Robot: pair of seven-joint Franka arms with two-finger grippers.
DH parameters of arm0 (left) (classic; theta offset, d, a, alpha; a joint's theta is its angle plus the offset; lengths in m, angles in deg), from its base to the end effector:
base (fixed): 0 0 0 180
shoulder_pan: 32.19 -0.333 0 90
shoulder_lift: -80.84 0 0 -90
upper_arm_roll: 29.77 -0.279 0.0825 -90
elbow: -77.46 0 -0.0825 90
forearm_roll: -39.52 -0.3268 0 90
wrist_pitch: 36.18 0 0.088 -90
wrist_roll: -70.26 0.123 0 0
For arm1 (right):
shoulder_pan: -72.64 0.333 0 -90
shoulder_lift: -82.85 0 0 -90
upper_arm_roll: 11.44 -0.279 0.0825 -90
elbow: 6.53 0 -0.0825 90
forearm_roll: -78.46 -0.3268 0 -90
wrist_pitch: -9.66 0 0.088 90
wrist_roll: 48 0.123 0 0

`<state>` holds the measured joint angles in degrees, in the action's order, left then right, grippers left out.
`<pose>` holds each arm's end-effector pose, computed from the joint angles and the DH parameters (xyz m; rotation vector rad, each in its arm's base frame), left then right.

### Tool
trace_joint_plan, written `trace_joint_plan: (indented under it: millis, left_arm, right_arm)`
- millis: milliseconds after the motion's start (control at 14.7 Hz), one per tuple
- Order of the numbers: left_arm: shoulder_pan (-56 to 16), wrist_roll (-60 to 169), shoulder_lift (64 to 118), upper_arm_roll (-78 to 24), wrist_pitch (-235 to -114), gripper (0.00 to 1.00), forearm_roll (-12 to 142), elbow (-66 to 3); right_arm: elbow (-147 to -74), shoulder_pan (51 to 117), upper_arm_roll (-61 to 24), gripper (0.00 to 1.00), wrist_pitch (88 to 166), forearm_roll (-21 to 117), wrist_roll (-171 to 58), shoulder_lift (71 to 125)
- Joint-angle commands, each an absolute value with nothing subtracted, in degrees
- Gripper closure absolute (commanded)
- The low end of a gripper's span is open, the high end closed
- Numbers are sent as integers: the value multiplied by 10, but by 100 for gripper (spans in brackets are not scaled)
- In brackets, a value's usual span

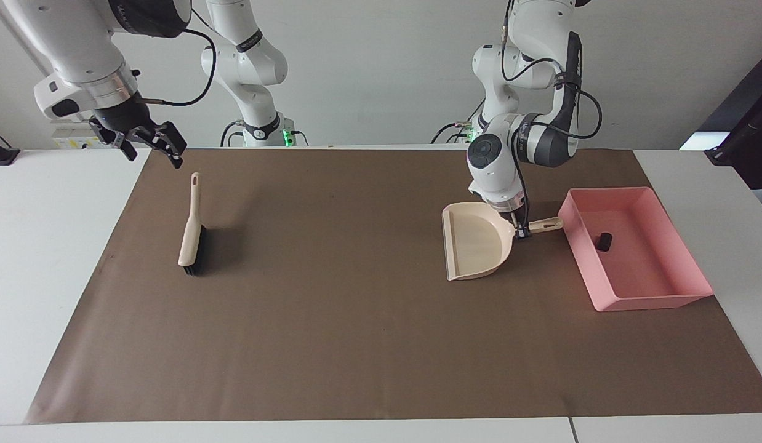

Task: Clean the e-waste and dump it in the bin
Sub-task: 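Lower the dustpan back onto the table with the left gripper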

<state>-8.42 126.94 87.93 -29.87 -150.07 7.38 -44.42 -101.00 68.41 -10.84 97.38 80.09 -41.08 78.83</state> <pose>0.4584 -0.1563 0.3258 -1.7832 2.0363 0.5283 0.4702 -0.0435 0.5700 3.0957 -0.3192 -0.0734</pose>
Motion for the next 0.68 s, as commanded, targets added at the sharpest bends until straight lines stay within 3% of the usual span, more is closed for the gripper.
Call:
trace_joint_plan:
  millis: [0, 341, 614]
  left_arm:
    - [-67, 1263, 877, -309, -1511, 47, 82, -442]
    - [-95, 1220, 831, -311, -1501, 4, 102, -433]
    - [-150, 1119, 795, -312, -1494, 2, 145, -434]
  right_arm:
    - [-996, 715, -76, 0, 961, 806, -406, 795]
    - [-997, 715, -78, 0, 954, 803, -406, 792]
    - [-999, 715, -79, 0, 961, 803, -411, 789]
